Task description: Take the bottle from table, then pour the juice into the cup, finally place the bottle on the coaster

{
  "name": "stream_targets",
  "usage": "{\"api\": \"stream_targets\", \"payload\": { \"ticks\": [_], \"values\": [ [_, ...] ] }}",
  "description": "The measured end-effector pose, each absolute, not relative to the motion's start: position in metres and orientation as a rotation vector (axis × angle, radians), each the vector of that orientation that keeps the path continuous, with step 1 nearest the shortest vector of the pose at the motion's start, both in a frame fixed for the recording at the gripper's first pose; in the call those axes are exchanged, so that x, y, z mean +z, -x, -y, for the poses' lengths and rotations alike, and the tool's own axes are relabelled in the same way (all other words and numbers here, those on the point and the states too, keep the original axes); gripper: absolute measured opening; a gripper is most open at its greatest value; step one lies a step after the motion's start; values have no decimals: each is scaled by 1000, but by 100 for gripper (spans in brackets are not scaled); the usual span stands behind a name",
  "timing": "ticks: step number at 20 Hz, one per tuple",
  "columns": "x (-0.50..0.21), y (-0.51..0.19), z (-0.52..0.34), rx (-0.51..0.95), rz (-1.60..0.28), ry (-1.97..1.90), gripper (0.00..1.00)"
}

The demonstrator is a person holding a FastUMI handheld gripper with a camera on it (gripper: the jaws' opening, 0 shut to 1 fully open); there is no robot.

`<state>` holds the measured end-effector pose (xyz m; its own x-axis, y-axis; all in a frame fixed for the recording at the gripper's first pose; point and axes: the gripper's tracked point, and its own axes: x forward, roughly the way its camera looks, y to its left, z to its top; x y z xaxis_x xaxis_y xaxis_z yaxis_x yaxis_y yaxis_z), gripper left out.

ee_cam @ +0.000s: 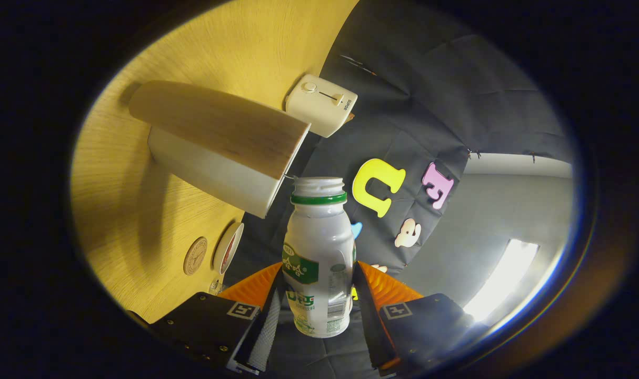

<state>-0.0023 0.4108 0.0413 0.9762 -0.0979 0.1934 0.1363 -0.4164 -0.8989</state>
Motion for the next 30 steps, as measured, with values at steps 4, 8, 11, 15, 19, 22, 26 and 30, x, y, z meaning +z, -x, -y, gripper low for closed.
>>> {"api": "stream_targets", "payload": {
  "ticks": [4,8,11,15,19,22,26,30],
  "values": [
    [45,2,-416,-264,44,2005,70],
    [47,2,-419,-276,50,2024,70],
    [46,3,-422,-284,63,2047,70],
    [48,3,-426,-290,76,2066,70],
    [48,3,-429,-295,96,2081,70],
    [47,3,-432,-301,102,2098,70],
    [46,3,-434,-306,98,2109,70],
    [46,3,-435,-304,101,2109,70]
  ]
}}
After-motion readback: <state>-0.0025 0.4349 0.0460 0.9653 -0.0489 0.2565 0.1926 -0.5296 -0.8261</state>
